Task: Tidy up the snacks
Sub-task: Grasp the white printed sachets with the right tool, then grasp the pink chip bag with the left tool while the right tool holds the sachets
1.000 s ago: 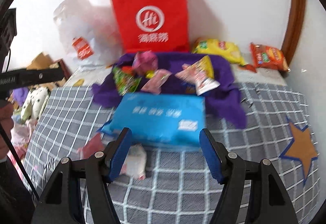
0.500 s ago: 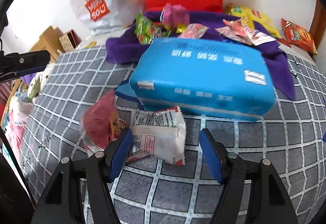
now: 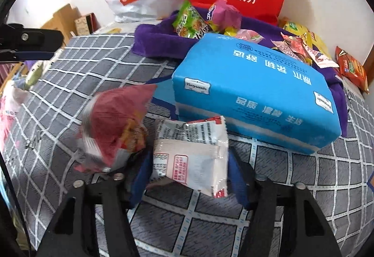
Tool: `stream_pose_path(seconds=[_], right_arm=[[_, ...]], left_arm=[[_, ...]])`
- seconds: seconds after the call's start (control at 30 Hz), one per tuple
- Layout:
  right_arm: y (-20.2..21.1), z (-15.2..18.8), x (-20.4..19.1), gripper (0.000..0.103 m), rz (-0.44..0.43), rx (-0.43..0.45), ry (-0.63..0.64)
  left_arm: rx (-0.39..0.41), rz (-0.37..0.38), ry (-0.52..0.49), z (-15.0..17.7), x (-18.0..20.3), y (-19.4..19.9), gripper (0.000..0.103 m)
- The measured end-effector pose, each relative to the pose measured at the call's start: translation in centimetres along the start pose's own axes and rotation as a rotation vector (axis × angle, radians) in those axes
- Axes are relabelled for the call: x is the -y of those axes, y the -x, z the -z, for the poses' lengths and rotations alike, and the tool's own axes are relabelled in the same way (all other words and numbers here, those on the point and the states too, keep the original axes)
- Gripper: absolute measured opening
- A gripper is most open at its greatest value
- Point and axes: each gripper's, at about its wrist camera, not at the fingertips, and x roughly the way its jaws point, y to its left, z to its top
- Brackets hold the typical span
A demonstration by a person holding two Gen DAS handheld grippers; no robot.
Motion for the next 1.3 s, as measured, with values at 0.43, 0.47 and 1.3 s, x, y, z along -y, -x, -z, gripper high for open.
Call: stream_pose_path(seconds=[0.43, 0.47, 1.3], right_arm=[[4.8, 3.5, 6.9, 0.059, 0.102, 0.075, -0.130], [4.8, 3.7, 7.5, 0.059, 0.116, 0.074, -0.139], [3.0, 5.4, 11.0, 0.062, 0.138, 0.067, -0.214]], left_arm=[[-0.077, 0.097, -0.018, 2.5, 3.9, -3.6, 0.062], [-0.083, 0.100, -0.022, 2.6, 4.2, -3.8, 0.062], [0.060, 0.008, -0.120, 5.0, 8.0, -8.0, 0.044]])
